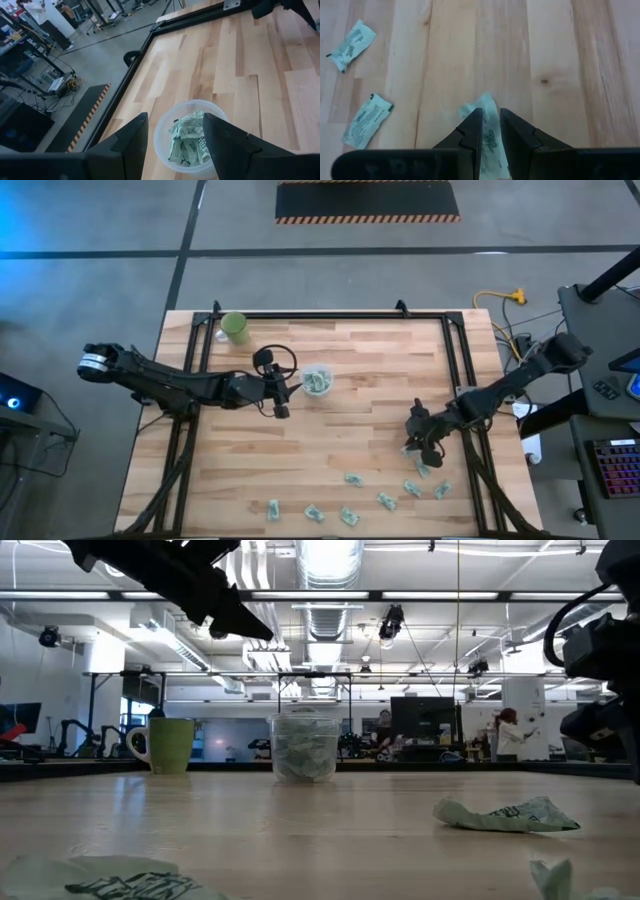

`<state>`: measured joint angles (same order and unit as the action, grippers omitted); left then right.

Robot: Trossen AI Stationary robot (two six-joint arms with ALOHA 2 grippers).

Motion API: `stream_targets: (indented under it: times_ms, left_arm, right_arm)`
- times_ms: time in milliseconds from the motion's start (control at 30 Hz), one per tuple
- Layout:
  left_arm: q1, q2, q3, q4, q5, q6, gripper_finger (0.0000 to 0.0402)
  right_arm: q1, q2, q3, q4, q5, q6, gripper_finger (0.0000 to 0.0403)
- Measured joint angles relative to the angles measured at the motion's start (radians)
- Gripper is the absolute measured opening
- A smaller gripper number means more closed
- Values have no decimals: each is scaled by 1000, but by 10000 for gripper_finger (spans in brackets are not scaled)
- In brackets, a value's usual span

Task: Pick and place Stevia / Truvia into bins
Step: Put the green stevia packet into the transparent container

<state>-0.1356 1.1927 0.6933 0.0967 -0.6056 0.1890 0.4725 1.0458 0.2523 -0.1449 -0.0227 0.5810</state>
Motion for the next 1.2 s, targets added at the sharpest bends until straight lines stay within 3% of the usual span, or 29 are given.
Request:
stream_targets:
  times_ms: [667, 967, 1200]
  left_arm:
    - [0, 1, -12, 0, 0, 0, 173]
    - [0, 1, -12, 0, 0, 0, 173]
    - [0, 1, -12, 0, 0, 1, 173]
  right_arm:
    - [14, 119, 5, 62, -2, 3, 57]
    - [14, 119, 8, 56, 9, -6, 10]
    - [14, 123, 86, 41, 59, -160, 8]
